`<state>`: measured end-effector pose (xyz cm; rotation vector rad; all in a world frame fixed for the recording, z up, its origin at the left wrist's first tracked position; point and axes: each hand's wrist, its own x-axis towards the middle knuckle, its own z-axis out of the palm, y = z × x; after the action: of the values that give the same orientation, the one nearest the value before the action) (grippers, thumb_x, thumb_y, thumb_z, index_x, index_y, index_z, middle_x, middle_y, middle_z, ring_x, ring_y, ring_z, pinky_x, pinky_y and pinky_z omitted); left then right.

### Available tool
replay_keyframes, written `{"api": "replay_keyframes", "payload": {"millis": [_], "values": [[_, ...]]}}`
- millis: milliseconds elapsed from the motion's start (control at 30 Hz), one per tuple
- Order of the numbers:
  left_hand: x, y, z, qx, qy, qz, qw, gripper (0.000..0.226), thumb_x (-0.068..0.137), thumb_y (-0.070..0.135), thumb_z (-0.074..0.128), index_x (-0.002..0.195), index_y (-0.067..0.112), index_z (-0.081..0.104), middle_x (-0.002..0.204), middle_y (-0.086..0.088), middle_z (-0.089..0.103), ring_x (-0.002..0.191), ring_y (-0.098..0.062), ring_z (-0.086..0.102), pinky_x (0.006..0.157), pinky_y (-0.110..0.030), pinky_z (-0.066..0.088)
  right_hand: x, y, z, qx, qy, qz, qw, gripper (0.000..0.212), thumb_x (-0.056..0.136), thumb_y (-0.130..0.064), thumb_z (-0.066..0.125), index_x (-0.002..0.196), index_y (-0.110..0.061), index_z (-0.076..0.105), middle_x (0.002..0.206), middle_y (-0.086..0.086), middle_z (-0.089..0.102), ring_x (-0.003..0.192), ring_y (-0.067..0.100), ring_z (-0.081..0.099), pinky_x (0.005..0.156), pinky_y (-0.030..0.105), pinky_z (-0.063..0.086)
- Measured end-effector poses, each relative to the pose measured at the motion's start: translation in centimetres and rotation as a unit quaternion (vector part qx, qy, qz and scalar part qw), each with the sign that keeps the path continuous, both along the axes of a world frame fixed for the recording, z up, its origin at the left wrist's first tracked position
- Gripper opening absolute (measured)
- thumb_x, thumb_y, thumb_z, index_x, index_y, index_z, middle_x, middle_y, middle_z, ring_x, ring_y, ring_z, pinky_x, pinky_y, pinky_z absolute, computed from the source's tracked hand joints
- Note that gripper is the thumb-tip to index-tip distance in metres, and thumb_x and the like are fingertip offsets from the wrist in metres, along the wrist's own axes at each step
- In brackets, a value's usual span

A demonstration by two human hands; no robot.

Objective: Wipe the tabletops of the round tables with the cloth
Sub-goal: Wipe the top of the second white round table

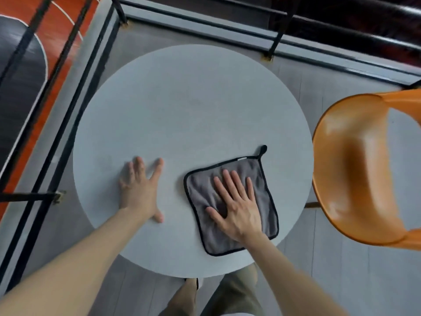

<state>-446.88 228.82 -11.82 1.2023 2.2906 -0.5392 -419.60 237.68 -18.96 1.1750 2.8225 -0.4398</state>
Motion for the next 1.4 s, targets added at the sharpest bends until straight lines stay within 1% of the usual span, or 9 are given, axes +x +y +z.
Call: {"api": "replay_keyframes", "payload": {"millis": [167,333,633,833,1000,1133,1200,1300,1400], "values": [[0.6,0.0,0.1,-0.001,0.011,-0.002,1.000,0.183,0.037,0.067,0.099,0.156,0.035,-0.037,0.170,-0.026,-0.024,0.160,-0.048,-0.011,0.123,-0.063,0.029,-0.7,11.6,-0.5,0.037,-0.039,-0.092,0.994,0.074,0.111,-0.062,0.027,0.176,-0.029,0.013,0.184,-0.001,0.000,0.170,0.019,-0.006,0.136,0.059,0.004],[0.6,0.1,0.4,-0.012,0.020,-0.009,1.000,0.183,0.041,0.072,0.095,0.154,0.031,-0.043,0.169,-0.027,-0.026,0.160,-0.047,-0.015,0.127,-0.058,0.022,-10.3,21.5,-0.8,0.044,-0.051,-0.147,0.987,0.072,0.109,-0.048,0.014,0.176,-0.023,0.007,0.184,0.000,-0.007,0.170,0.019,-0.009,0.136,0.058,-0.001],[-0.3,-0.2,0.8,-0.004,0.003,0.014,1.000,0.178,0.046,0.066,0.095,0.152,0.035,-0.045,0.167,-0.022,-0.036,0.159,-0.043,-0.022,0.129,-0.054,0.020,-24.8,22.0,-0.9,0.053,-0.028,0.101,0.993,0.072,0.107,-0.045,0.019,0.176,-0.026,0.013,0.184,0.005,0.005,0.171,0.025,-0.001,0.134,0.064,0.002],[1.4,0.1,1.0,-0.017,0.000,0.038,0.999,0.182,0.041,0.062,0.099,0.153,0.037,-0.043,0.166,-0.020,-0.039,0.159,-0.039,-0.025,0.129,-0.055,0.019,-18.7,17.9,-0.6,0.033,-0.006,0.168,0.985,0.071,0.111,-0.043,0.021,0.176,-0.016,0.012,0.184,0.005,0.003,0.171,0.023,-0.003,0.135,0.060,0.005],[1.2,0.6,1.4,-0.016,-0.012,0.064,0.998,0.183,0.039,0.054,0.103,0.152,0.047,-0.039,0.169,-0.013,-0.037,0.159,-0.035,-0.026,0.129,-0.055,0.022,-9.7,11.6,-0.1,-0.011,0.011,0.258,0.966,0.068,0.114,-0.041,0.031,0.176,-0.021,0.009,0.184,0.003,-0.005,0.170,0.022,-0.010,0.136,0.059,0.004],[2.3,0.5,1.6,-0.013,-0.009,0.072,0.997,0.183,0.038,0.053,0.104,0.155,0.045,-0.037,0.167,-0.013,-0.039,0.158,-0.035,-0.029,0.129,-0.057,0.021,-4.5,12.2,0.0,-0.006,0.014,0.321,0.947,0.064,0.116,-0.038,0.030,0.176,-0.023,0.015,0.184,-0.001,0.004,0.170,0.019,-0.004,0.136,0.057,0.011],[1.9,0.8,1.7,-0.015,0.000,0.073,0.997,0.182,0.041,0.054,0.103,0.154,0.043,-0.039,0.167,-0.014,-0.040,0.157,-0.035,-0.029,0.130,-0.056,0.020,-4.7,16.0,-0.1,0.005,0.023,0.302,0.953,0.064,0.114,-0.037,0.031,0.175,-0.022,0.019,0.184,-0.002,0.009,0.171,0.020,0.002,0.136,0.056,0.012],[1.2,1.0,1.6,-0.013,0.000,0.071,0.997,0.182,0.042,0.052,0.103,0.153,0.042,-0.041,0.167,-0.014,-0.040,0.157,-0.034,-0.030,0.129,-0.055,0.020,-7.9,24.9,-1.1,0.040,0.021,0.165,0.985,0.068,0.108,-0.038,0.034,0.171,-0.014,0.032,0.181,0.008,0.023,0.169,0.029,0.019,0.134,0.061,0.017],[1.5,0.5,1.0,-0.005,0.000,0.072,0.997,0.183,0.040,0.054,0.103,0.153,0.042,-0.041,0.166,-0.014,-0.042,0.156,-0.035,-0.032,0.129,-0.058,0.020,-12.9,31.4,-1.2,0.049,-0.032,0.024,0.998,0.074,0.106,-0.046,0.020,0.175,-0.019,0.021,0.184,0.004,0.012,0.170,0.023,0.009,0.136,0.059,0.008]]}}
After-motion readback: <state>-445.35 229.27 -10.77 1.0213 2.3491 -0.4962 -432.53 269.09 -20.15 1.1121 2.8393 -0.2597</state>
